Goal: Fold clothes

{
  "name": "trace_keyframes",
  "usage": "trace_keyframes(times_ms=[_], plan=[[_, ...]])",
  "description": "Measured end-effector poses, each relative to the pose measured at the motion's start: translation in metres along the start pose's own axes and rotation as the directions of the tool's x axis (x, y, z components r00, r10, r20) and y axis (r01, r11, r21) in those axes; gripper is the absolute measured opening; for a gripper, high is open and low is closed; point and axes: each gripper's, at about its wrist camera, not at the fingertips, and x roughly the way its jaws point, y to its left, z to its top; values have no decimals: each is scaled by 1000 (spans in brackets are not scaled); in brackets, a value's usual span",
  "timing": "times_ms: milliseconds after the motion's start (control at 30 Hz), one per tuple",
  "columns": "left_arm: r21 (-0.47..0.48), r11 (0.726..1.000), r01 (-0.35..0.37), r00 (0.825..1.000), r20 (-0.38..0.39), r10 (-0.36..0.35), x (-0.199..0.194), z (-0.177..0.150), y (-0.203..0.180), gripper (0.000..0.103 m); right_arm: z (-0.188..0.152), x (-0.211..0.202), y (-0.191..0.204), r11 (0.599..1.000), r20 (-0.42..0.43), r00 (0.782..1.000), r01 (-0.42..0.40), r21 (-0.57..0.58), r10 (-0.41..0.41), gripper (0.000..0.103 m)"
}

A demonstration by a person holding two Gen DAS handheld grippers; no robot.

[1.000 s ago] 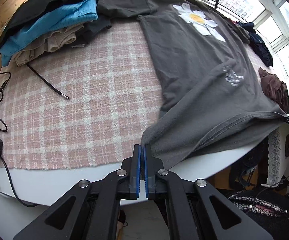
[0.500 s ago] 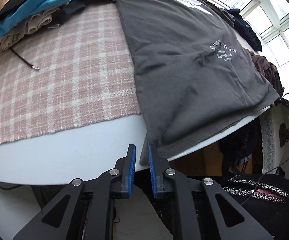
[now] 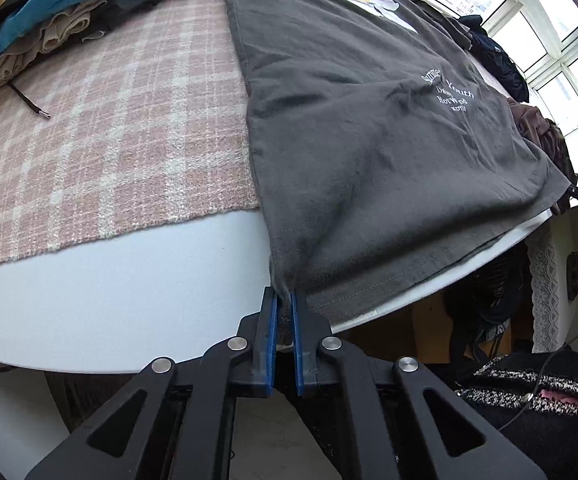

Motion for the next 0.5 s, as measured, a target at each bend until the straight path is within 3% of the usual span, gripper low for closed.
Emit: trace_keyframes(times_ms=[100,267,400,500], plan=[[-46,997,59,998,26,-58,-16,10,2,5,-2,1,1,1000,-7,1000,12,-17,-12,3],[-195,963,184,976,156,-154,-94,-4,28,5,-4,-1,5,999,-13,999,29,-45,-29,3],[-283,936,209,977,107,-186,-77,2,44,5,-3,1,7,997,-22,999,44,-63,-45,3],[-309,923,228,970,149,-190,-63,56,60,5,47,14,4,996,-37,997,63,-58,-65,3]])
